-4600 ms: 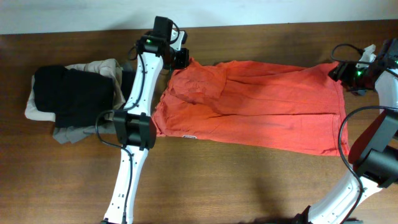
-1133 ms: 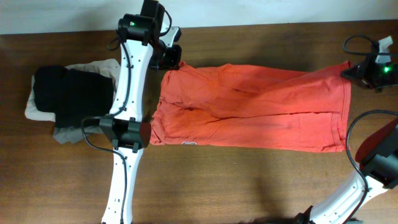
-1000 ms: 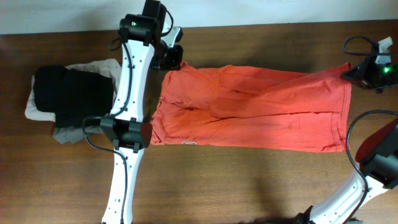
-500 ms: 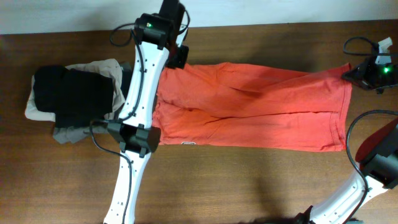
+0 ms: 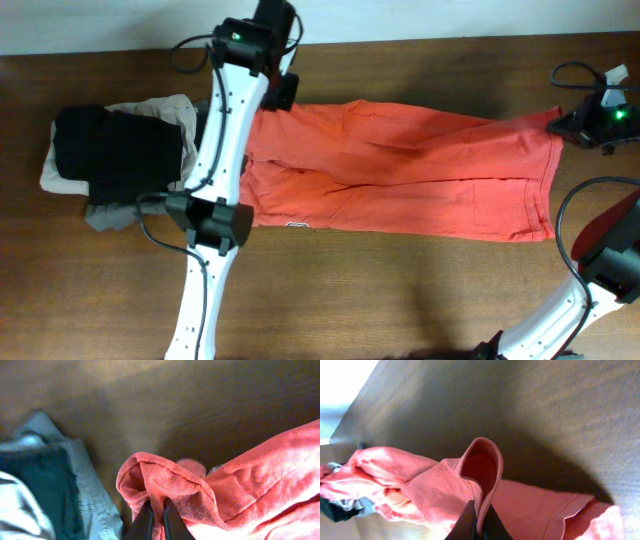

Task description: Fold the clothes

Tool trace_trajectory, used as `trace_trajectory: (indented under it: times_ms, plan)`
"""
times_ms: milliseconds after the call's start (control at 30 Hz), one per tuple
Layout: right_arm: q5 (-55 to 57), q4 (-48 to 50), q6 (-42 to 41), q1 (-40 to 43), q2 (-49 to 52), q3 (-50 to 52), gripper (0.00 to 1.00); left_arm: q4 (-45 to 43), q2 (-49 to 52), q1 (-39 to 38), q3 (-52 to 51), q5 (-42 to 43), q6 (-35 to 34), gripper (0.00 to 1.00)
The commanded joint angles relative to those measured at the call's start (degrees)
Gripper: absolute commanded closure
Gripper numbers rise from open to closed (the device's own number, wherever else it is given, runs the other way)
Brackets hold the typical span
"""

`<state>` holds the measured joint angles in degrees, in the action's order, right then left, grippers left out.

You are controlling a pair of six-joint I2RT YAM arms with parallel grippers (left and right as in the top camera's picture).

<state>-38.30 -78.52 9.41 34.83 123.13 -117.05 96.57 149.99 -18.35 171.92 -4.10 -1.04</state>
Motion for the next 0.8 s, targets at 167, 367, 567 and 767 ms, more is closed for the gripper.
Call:
trace_trajectory:
  times_ms: [167, 367, 567, 767]
  plan:
    - [6.8, -7.1, -4.4, -3.5, -0.9, -0.5, 0.96, 0.2, -1.1, 2.4, -10.1, 14.5, 2.4, 0.93]
    - [16.2, -9.9, -7.4, -5.0, -0.9, -0.5, 0.96, 0.2, -1.1, 2.3, -15.3, 18.3, 2.9, 0.92]
    - [20.1, -12.0, -7.4, -5.2, -0.9, 0.3, 0.93, 0.2, -2.1, 2.3, -20.6, 18.3, 2.9, 0.92]
    - [22.2, -11.7, -8.4, -5.2, -0.9, 3.5, 0.92, 0.2, -6.5, 2.7, -25.5, 16.6, 3.3, 0.91]
